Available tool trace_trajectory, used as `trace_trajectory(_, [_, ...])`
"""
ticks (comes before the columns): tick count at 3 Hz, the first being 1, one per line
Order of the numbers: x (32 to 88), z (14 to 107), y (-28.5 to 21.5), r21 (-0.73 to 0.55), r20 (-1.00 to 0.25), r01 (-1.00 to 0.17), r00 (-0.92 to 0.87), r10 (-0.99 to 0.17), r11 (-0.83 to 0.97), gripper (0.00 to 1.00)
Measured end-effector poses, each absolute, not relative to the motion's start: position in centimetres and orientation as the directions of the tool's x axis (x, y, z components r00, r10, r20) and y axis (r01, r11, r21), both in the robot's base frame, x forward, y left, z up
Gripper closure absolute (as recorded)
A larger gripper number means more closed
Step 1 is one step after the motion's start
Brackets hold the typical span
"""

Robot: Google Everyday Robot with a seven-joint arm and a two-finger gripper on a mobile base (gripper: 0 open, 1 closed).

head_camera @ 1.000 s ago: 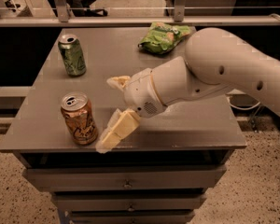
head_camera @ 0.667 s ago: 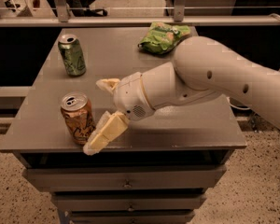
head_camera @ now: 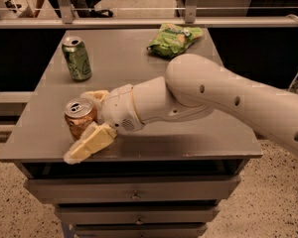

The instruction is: Move orange can near green rice chip bag

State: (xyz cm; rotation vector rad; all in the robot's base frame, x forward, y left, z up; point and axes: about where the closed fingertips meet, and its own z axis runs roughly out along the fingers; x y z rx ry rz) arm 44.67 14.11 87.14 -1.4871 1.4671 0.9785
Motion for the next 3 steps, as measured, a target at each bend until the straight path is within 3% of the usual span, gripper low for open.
trace_trajectory(3, [46.5, 88.3, 12.4, -0.059, -0.946, -0.993, 0.022, -0.323, 0.104, 0.86])
